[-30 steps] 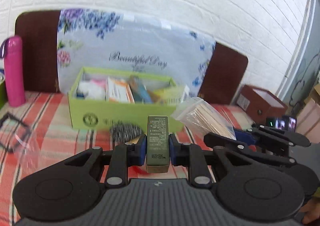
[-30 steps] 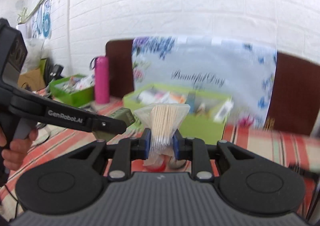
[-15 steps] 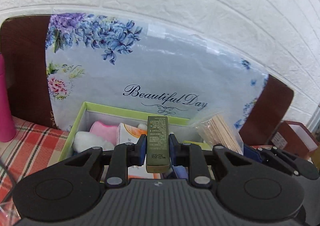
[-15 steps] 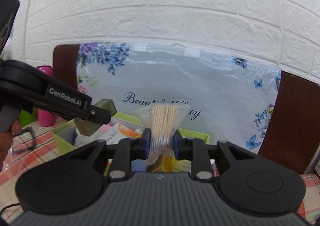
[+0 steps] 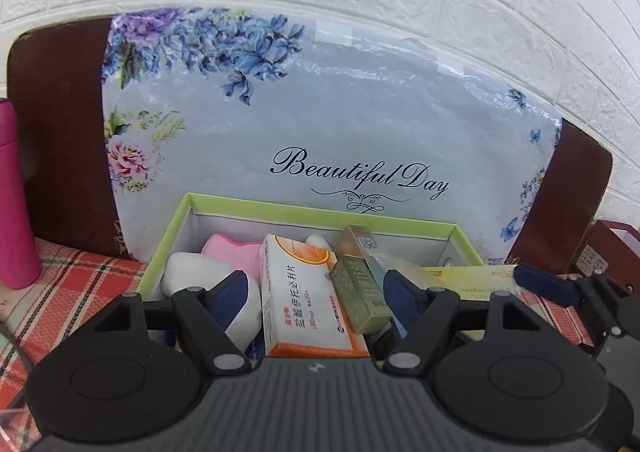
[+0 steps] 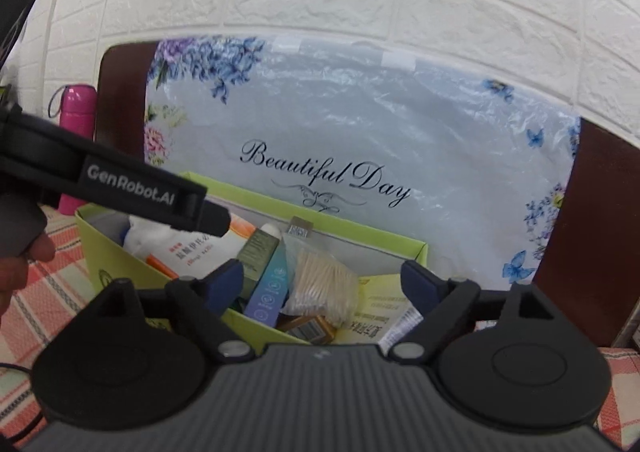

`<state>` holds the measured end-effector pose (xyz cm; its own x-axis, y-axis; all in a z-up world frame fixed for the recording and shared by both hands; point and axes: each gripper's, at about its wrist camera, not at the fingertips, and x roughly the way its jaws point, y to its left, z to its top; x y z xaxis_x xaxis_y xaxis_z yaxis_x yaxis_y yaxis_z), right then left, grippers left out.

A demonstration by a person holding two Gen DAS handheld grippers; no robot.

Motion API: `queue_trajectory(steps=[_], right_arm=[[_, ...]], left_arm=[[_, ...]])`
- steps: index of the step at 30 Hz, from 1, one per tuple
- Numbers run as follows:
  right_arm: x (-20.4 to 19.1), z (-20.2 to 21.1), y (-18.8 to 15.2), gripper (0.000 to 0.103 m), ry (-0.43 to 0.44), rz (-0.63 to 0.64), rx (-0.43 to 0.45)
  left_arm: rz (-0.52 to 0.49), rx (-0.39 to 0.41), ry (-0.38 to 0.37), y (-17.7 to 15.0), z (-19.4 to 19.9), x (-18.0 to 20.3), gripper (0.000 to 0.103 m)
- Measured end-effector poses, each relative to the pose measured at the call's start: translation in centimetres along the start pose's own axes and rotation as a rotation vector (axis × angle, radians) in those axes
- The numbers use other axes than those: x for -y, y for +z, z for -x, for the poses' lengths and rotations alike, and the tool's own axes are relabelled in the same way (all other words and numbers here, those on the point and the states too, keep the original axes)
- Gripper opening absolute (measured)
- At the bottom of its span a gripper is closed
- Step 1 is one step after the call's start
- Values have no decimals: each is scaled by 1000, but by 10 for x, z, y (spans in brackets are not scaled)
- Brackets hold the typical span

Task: Organize objects
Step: 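Place the green box and toothpick bag into the lime-green box, open both tools, then grasp the red tape roll with the left tool while the right tool grasps the black tape roll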

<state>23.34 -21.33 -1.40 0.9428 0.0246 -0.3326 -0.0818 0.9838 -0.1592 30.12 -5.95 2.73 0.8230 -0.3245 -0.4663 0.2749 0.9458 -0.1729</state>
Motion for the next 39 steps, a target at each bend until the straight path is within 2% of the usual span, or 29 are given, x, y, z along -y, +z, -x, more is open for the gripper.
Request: queue_trajectory(steps=[2,6,15,22,31,34,39], right_arm=[[-1,17,6,100,-12,-1,34],[0,55,7,103,-6,-10,67],[-10,130,-20,103,19,-51,52],[-19,167,-50,103,34,-94,15],[-19,183,-91,103,43,-163,-80],[-14,186,-103,102,39,-198,-106],[-7,187,-113,94,30,-185,-145]], left_arm=[[-8,-4,15,0,16,5,78],[-35,-51,97,-7,43,14,78],[-24,-41,88,-42,104,22,78],[-13,-56,90,-77,133,21,78],[38,-123,38,-120,132,19,78],[36,-131,19,-127,118,24,78],[44,-148,13,-133,80,34,77]])
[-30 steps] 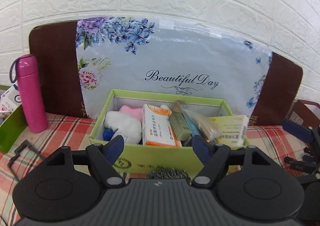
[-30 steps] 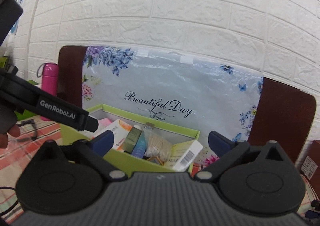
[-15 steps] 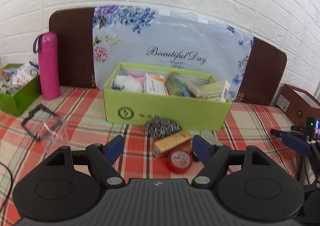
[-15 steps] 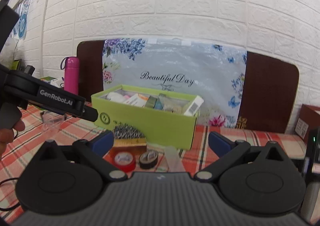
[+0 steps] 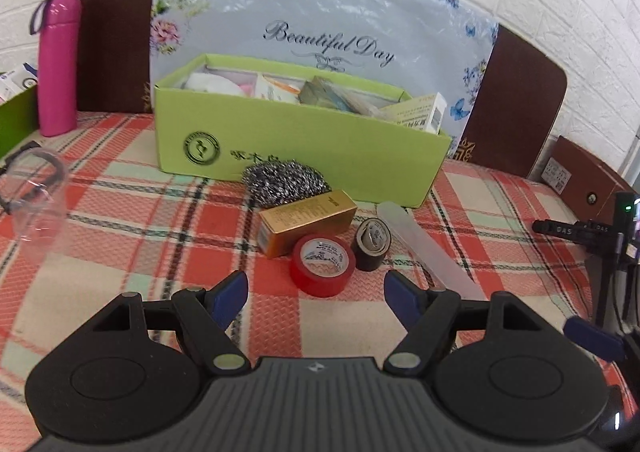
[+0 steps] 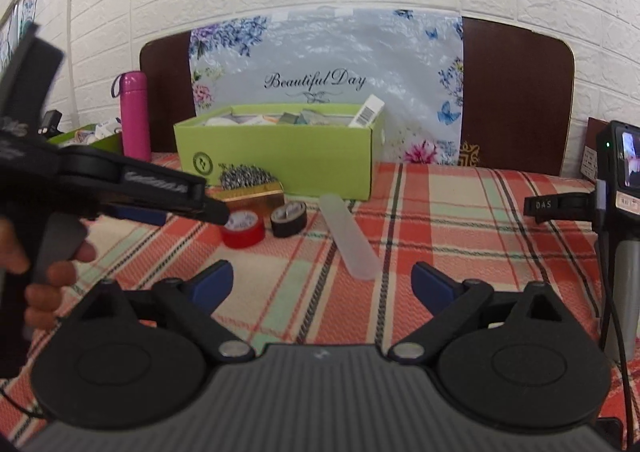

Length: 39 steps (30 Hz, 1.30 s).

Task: Organize objects
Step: 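Grasp the red tape roll with the left tool while the right tool grasps the black tape roll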

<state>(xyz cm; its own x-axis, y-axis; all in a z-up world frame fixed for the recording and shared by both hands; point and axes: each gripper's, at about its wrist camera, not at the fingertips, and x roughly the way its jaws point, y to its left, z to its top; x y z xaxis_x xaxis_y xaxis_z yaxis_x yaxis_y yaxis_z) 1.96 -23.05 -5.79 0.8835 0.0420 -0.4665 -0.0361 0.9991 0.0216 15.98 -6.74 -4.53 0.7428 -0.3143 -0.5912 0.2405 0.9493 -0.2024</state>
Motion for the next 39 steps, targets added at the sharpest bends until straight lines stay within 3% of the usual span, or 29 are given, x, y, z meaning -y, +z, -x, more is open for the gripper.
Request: queue_trajectory(steps=[4,5,7,11,22,24,25,31,35,39], right_arm=[[5,-7,0,84,7,3,-22],[5,-10,0,81,11,4,-26],[4,-17,2,77,24,11,-31],[-2,-38,9,64,45,38,-43],[-32,-140,43,61,75,102,-94],[-34,-152,44,51,79,104,-127],[-34,-153,43,34,78,101,-134],[-32,-116,26,35,140,101,-152],[-32,-93,16,35,160,95,-149],[-34,-87,18,35,155,94,-137]], left_arm=[[1,-19,10,3,-27,2,73],[0,-29,4,4,-33,1,68],[-10,-61,-24,4,-42,-3,46],[-34,-68,-58,1,-31,-12,46],[-19,-107,-49,-17,14,-57,46],[-26,-110,-49,-17,14,-59,46],[-27,-110,-51,-17,15,-59,46],[-22,-101,-47,-18,18,-58,46],[-33,-75,-20,-19,18,-53,55],[-18,-91,-22,-16,13,-53,51]])
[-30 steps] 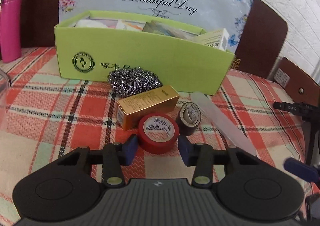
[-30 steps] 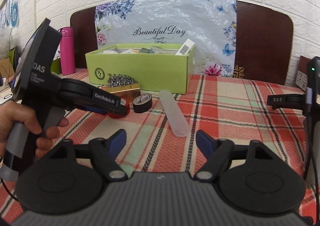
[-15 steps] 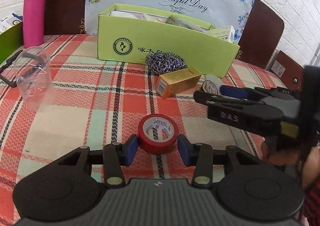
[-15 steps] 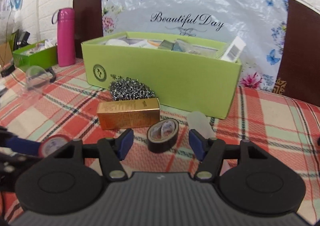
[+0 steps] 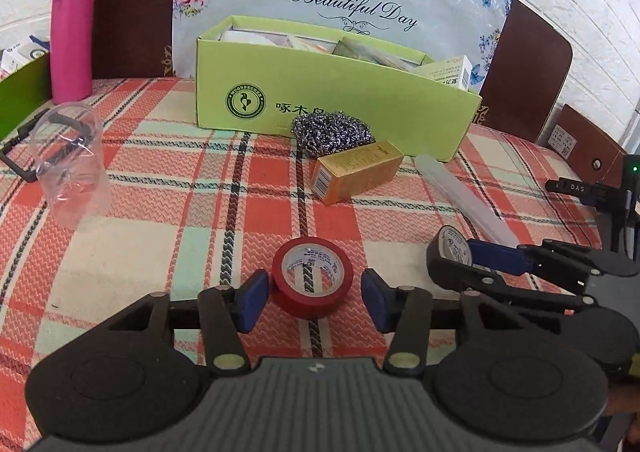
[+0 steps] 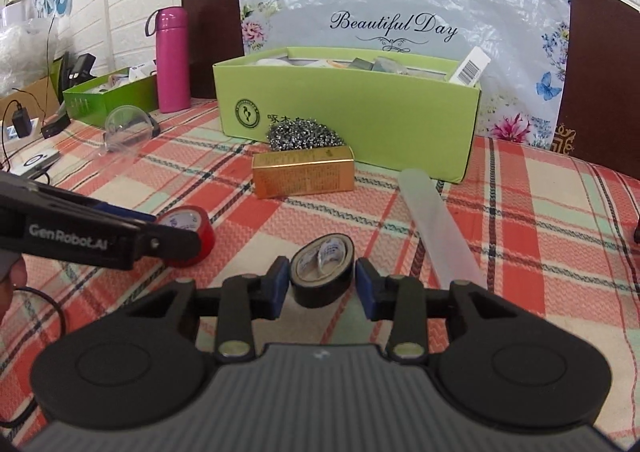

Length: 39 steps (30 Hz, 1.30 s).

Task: Organize objects
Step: 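Grasp the red tape roll with the left tool while the right tool grasps the black tape roll, then drop both tape rolls into the lime-green box and open both tools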

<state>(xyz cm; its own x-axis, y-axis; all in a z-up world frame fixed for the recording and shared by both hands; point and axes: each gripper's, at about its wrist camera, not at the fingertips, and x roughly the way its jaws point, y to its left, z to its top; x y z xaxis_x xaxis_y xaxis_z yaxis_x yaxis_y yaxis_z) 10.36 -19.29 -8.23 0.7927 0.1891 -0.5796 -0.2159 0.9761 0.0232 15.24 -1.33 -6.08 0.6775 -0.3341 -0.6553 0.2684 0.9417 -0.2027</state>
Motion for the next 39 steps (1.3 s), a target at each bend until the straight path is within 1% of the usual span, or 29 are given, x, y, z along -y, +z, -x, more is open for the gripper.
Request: queue_trajectory(steps=[2,7,10,12,15,18,24,28,32,36,39], right_arm=[[-1,-2,1,35,-4,-4,-5],[1,-7,0,35,-8,-17,-21],[-1,0,3,35,15,-11,-21],[-4,8,9,35,22,11,3],[-6,22,26,35,31,35,60],[-4,30,50,35,23,65,123],[15,21,102,35,-22,80,214],[35,-2,131,35,-78,51,254],[57,-36,152,35,-121,19,259],[71,-69,165,35,-150,7,262],[78,-93,166,36,-168,0,250]], left_arm=[[8,0,13,0,-1,0,49],[-3,-5,15,-1,-4,1,49],[-7,-4,0,0,1,0,49],[-11,10,-19,6,9,0,49],[-38,42,-41,23,22,3,49],[-56,101,-55,49,36,5,49],[-59,198,-48,107,45,9,49],[-8,222,-34,144,29,1,49],[10,204,-7,174,-3,-5,49],[3,190,6,194,-35,-8,49],[14,187,13,200,-60,-15,49]])
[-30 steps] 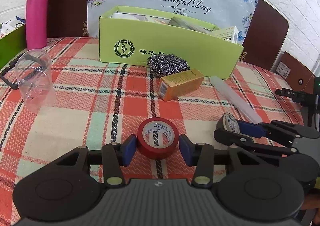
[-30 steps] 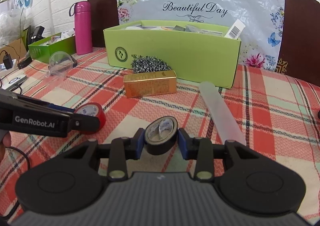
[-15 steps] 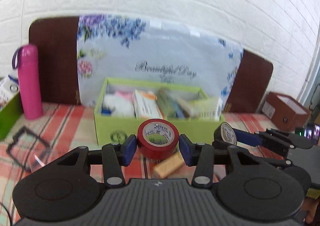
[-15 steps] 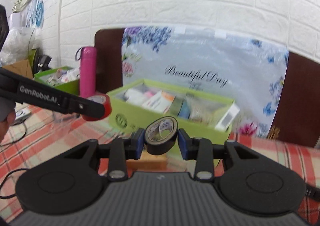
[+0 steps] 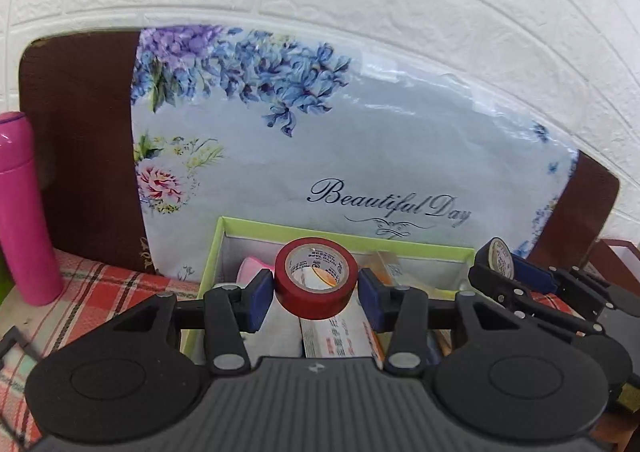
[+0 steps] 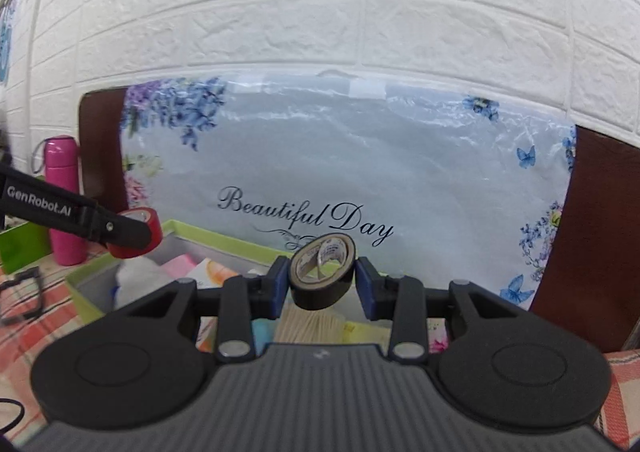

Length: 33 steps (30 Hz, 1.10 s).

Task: Organize objects
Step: 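Drop both tape rolls into the lime-green box and open both tools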

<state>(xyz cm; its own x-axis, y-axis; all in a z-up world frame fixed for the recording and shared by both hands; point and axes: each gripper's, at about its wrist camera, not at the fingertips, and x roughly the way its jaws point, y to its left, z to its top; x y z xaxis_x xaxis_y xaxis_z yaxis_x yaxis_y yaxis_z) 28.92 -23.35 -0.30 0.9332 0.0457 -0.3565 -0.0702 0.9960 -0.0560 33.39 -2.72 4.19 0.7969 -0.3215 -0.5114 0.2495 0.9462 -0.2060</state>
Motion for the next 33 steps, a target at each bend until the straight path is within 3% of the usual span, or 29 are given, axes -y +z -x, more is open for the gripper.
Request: queue_trajectory(steps=[2,3,7,12,16,25,33], right_arm=[[-2,-14,-11,63,-4,6,-35],[-3,-14,-17,65,-8,20,-28],[-13,5,-33,79,-3,72,53],[-14,34,-31,86,2,42,63],[-12,73,-33,100,8,15,74],[-26,160,-60,103,50,16,20],[-34,206,-89,103,50,-43,-1]], left_arm=[[-8,12,20,-7,-12,-2,64],[-20,5,51,-12,-16,-2,77],[-72,10,59,-33,-12,-4,77],[-59,-20,84,-38,11,0,77],[-93,-38,117,-46,41,13,77],[-99,-52,103,-83,100,39,77],[-78,-78,110,-122,128,45,77]])
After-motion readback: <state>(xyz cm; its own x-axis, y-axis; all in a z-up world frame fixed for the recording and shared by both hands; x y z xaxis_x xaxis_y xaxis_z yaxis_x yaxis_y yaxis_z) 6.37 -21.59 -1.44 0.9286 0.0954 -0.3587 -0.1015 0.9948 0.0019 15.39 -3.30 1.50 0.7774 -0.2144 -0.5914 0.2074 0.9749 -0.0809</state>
